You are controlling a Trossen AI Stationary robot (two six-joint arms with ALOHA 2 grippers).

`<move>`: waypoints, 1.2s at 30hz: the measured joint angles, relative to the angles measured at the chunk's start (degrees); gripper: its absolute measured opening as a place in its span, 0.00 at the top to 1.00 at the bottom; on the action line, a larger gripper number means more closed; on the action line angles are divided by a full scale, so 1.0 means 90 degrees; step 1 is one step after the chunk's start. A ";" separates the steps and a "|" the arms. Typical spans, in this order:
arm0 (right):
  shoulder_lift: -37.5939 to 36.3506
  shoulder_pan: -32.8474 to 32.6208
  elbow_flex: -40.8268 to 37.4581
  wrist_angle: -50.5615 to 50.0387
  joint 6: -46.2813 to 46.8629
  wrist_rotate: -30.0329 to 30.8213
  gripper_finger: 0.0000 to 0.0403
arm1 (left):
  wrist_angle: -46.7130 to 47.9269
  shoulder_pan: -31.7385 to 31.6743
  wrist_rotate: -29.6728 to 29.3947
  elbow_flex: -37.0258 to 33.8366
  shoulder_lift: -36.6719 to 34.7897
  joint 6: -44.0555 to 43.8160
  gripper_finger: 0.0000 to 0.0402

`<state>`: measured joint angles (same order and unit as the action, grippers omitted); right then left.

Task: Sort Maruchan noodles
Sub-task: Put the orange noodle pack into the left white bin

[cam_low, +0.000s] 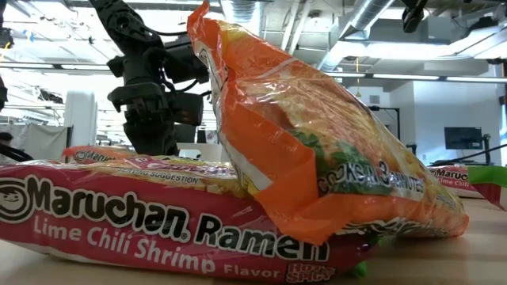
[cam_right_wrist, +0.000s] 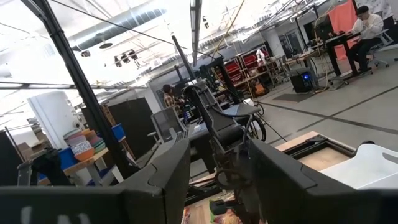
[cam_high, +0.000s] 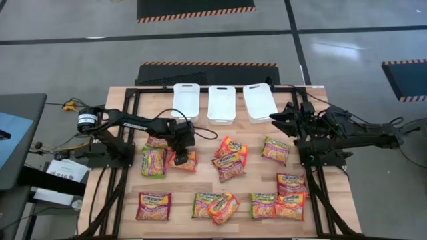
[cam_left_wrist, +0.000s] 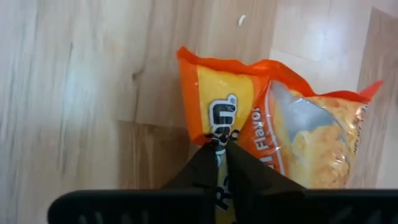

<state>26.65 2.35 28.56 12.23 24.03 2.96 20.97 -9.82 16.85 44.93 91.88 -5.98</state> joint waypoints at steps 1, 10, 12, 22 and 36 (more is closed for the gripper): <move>0.0000 0.0000 0.0000 0.0000 0.0000 0.0000 0.53 | -0.0036 0.0000 0.0066 0.0000 0.0000 0.0034 0.99; 0.0001 0.0000 0.0000 0.0002 -0.0001 0.0038 0.53 | -0.0078 0.0091 0.0174 0.0167 -0.0417 0.0089 1.00; 0.0000 0.0000 0.0000 0.0002 -0.0001 0.0128 0.53 | -0.0075 0.0090 0.0063 0.0248 -0.0605 0.0094 1.00; 0.0000 0.0000 0.0000 0.0001 -0.0001 0.0408 0.53 | -0.0033 0.0063 -0.0669 0.0558 -0.1570 0.0439 1.00; 0.0002 0.0000 0.0000 0.0000 0.0000 0.0513 0.53 | 0.0667 -0.1115 -0.2119 0.1532 -0.2259 0.1894 1.00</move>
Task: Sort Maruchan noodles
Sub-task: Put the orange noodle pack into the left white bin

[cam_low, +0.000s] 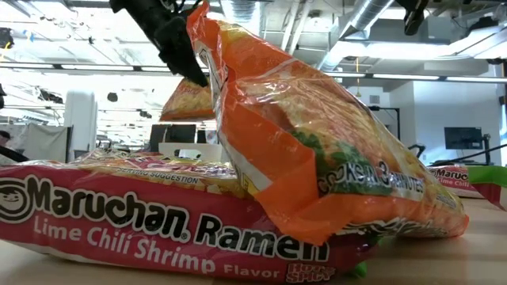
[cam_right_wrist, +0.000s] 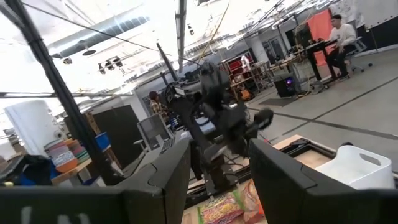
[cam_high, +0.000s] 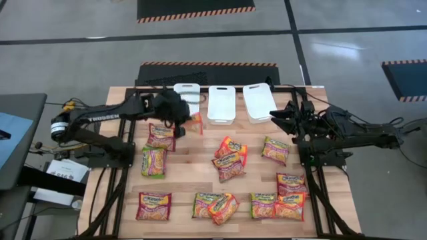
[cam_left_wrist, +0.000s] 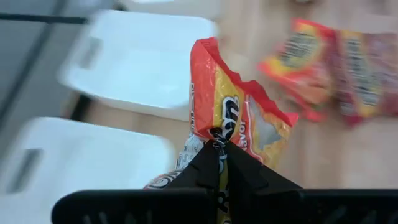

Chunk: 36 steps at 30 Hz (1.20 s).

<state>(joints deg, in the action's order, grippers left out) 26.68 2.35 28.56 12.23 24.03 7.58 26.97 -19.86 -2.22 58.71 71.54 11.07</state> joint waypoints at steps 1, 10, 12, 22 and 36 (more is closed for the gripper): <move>-0.0002 0.0001 0.0000 0.0000 0.0000 0.0022 0.53 | 0.0021 -0.0135 -0.0074 0.0081 -0.0002 0.0124 1.00; -0.0002 0.0005 0.0000 0.0000 -0.0002 0.0205 0.53 | -0.0334 -0.1538 -0.0176 0.0370 0.0001 0.0751 1.00; -0.0001 0.0005 0.0000 0.0000 -0.0002 0.0204 0.53 | -0.0465 -0.1869 -0.0109 0.0370 0.0034 0.0719 1.00; 0.0046 0.0005 0.0000 -0.0004 -0.0002 0.0204 0.53 | -0.1418 -0.2876 0.0550 0.0377 0.0827 0.0672 1.00; 0.0043 0.0005 0.0000 0.0000 -0.0002 0.0199 0.53 | -0.1960 -0.3062 0.0443 0.0375 0.2185 0.0598 1.00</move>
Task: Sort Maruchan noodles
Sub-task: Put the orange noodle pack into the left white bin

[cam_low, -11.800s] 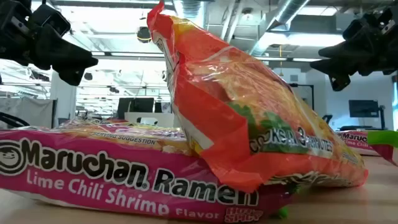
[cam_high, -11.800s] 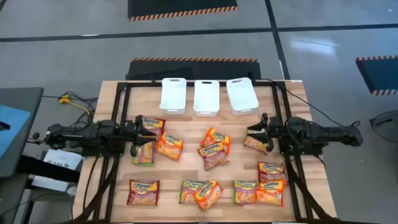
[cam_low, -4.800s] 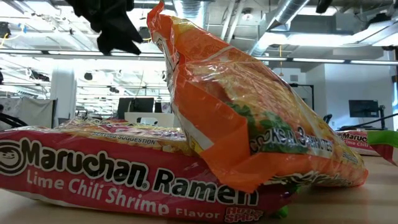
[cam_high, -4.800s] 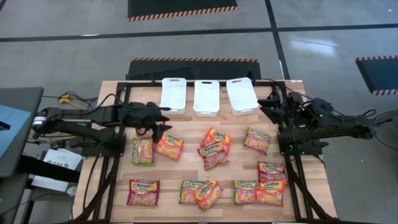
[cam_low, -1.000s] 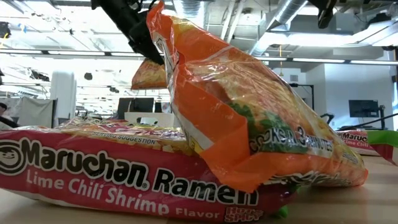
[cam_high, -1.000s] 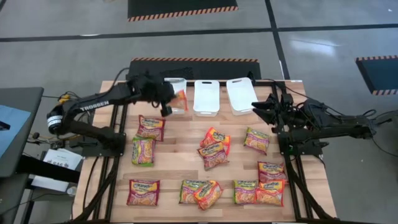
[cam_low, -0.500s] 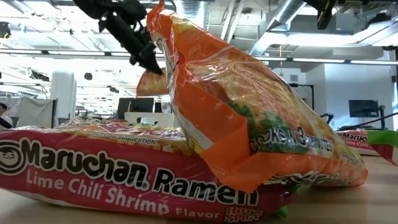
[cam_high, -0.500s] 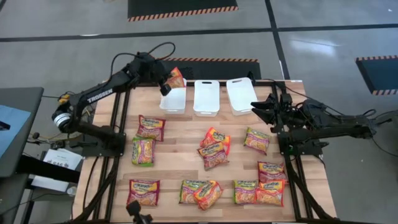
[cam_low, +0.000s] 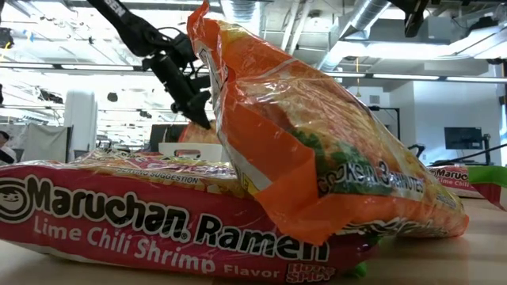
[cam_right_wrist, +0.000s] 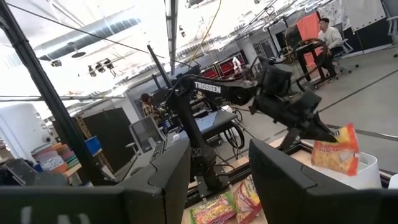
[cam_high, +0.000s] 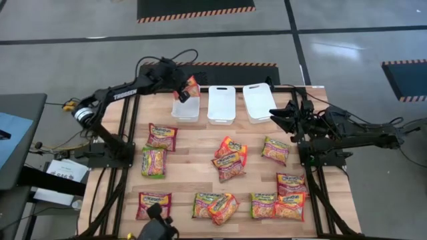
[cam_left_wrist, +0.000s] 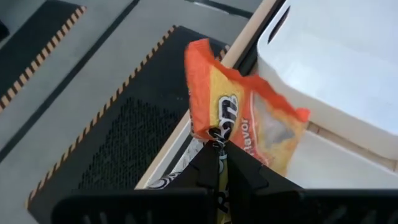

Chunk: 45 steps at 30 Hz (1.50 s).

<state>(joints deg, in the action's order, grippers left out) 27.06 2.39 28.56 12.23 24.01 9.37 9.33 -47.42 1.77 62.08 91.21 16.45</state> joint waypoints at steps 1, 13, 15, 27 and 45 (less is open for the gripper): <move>-0.0001 0.0000 0.0000 0.0000 0.0000 0.0000 0.53 | 0.0001 0.0000 -0.0030 0.0000 0.0067 -0.0001 1.00; -0.0001 0.0000 0.0000 0.0002 0.0000 -0.0005 0.53 | -0.0292 -0.0039 -0.1016 -0.0005 0.0256 0.0457 1.00; -0.0001 0.0000 0.0000 0.0002 0.0001 -0.0005 0.53 | -0.0331 -0.0034 -0.0902 -0.0005 0.0256 0.0475 1.00; -0.0001 0.0000 -0.0001 0.0012 0.0002 -0.0007 0.53 | -0.0260 0.0027 -0.0408 -0.0007 0.0307 0.1129 1.00; -0.0004 0.0000 0.0000 0.0032 0.0002 -0.0007 0.53 | -0.0086 -0.0070 -0.0197 -0.0007 0.0305 0.0830 0.85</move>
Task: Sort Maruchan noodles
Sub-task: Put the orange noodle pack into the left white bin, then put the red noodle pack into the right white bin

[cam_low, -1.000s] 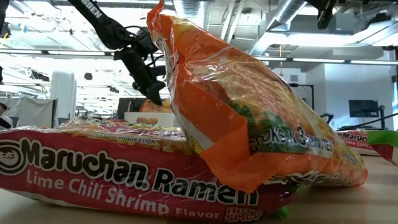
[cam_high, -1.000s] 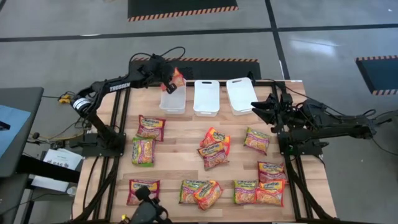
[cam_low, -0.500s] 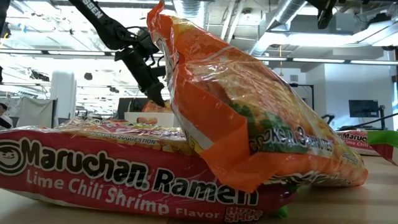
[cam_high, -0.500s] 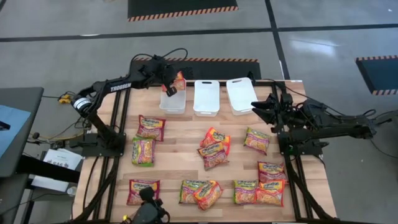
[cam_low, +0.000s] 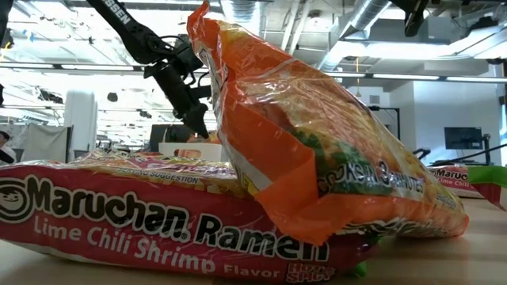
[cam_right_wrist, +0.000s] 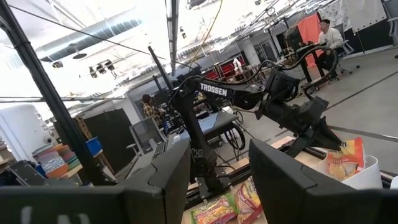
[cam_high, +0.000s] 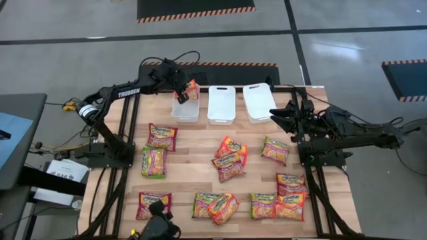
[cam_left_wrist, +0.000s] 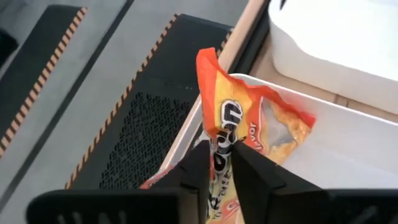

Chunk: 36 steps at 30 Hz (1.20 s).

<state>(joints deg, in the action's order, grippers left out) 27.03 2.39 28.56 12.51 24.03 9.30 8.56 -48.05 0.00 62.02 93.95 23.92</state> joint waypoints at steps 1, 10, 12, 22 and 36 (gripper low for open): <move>0.0002 0.0000 0.0000 0.0000 0.0000 0.0000 0.53 | -0.0002 0.0000 -0.0042 0.0000 0.0000 -0.0058 0.83; 0.0000 0.0000 0.0000 -0.0005 -0.0001 -0.0007 0.53 | -0.0079 0.0002 -0.0368 0.0025 -0.0027 -0.0606 0.72; 0.0002 0.0000 -0.0002 -0.0005 -0.0001 -0.0010 0.53 | 0.0013 0.0002 -0.0279 0.0142 -0.0027 -0.0852 0.71; 0.0022 0.0000 -0.0002 0.0708 -0.0841 -0.0007 0.53 | 0.1506 0.0022 0.0244 0.1775 -0.0027 -0.1308 0.71; 0.0342 0.0769 0.0668 0.1035 -0.1892 0.0164 0.50 | 0.4156 0.0194 0.2428 0.4340 -0.0034 -0.2088 0.71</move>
<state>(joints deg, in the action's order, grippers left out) 30.10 9.31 34.56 21.83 7.01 10.77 45.96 -46.31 21.85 101.07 93.65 5.12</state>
